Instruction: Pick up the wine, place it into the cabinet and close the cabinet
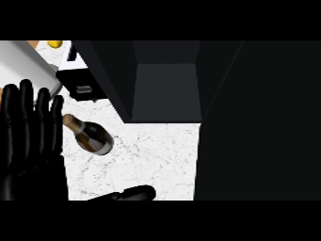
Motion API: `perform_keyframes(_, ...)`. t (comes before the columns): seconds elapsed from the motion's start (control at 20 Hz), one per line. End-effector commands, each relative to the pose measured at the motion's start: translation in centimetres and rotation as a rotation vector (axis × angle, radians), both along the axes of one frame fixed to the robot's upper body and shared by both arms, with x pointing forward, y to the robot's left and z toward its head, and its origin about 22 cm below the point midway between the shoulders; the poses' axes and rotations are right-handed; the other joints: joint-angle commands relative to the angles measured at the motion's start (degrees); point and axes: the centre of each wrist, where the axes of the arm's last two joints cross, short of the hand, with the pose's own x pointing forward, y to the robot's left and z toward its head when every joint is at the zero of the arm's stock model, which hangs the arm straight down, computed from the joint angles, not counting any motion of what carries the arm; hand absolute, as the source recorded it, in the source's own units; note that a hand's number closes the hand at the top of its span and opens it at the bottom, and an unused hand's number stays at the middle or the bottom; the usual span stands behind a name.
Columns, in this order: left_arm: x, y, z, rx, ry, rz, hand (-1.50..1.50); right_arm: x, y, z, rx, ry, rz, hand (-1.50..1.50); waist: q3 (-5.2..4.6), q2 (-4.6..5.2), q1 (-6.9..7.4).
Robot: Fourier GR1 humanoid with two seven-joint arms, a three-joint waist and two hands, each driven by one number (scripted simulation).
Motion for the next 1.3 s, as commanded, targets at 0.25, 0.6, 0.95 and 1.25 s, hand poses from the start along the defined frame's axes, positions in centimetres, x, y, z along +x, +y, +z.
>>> perform_keyframes(0.25,0.1,3.4,-1.0,-0.010,0.047,0.068,-1.50,-2.8,-0.3,2.3,0.026,-0.047,0.039,-1.50,-0.02,0.02,-0.06)
perform_keyframes(0.6,0.2,7.0,-2.8,-0.074,0.124,0.067,-1.50,-3.0,0.3,2.2,0.019,-0.029,0.033,-1.50,-0.08,0.01,0.01)
perform_keyframes(0.95,1.0,6.5,-7.0,-0.081,0.167,0.037,-1.50,-4.4,0.3,1.9,0.032,-0.046,0.048,-1.50,-0.05,-0.06,-0.33)
perform_keyframes(1.25,1.5,9.1,-11.2,-0.065,0.199,0.033,-1.50,-3.7,0.0,2.2,0.020,-0.033,0.042,-1.50,-0.05,-0.03,-0.14)
